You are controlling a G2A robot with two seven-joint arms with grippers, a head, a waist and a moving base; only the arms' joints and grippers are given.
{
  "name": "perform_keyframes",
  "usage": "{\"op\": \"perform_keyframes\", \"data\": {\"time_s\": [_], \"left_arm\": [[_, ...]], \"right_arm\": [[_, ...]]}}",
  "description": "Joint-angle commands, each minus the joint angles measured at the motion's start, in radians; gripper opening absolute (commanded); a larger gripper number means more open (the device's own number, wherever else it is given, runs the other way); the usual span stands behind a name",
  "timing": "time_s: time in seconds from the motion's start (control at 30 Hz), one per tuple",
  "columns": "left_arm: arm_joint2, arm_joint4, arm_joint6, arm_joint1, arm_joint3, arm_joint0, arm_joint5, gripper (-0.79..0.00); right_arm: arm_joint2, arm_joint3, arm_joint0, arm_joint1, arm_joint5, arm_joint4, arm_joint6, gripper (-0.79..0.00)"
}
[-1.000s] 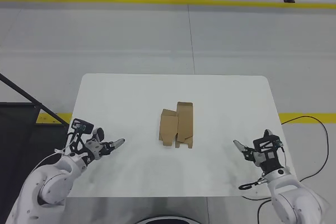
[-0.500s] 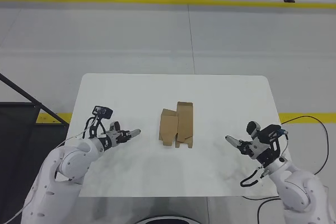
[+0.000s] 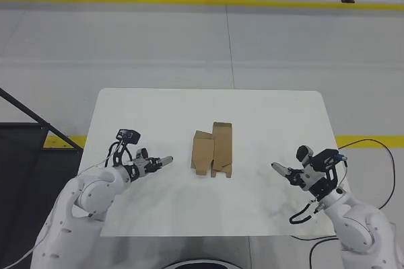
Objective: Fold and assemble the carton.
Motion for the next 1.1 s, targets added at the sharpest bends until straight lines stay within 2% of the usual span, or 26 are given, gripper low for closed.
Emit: {"op": "perform_keyframes", "data": {"time_s": [0.0, 0.2, 0.5, 1.07], "left_arm": [[0.019, -0.074, -0.051, -0.003, 0.027, -0.032, 0.01, 0.0], [0.085, -0.142, -0.036, -0.017, 0.096, -0.114, 0.099, 0.0], [0.163, -0.259, -0.099, -0.034, 0.246, -0.245, 0.166, 0.0], [0.287, -0.425, -0.01, -0.073, 0.405, -0.364, 0.119, 0.0]], "right_arm": [[0.0, 0.0, 0.0, 0.0, 0.0, 0.0, 0.0, 0.0], [0.0, 0.0, 0.0, 0.0, 0.0, 0.0, 0.0, 0.0], [0.0, 0.0, 0.0, 0.0, 0.0, 0.0, 0.0, 0.0], [0.0, 0.0, 0.0, 0.0, 0.0, 0.0, 0.0, 0.0]]}}
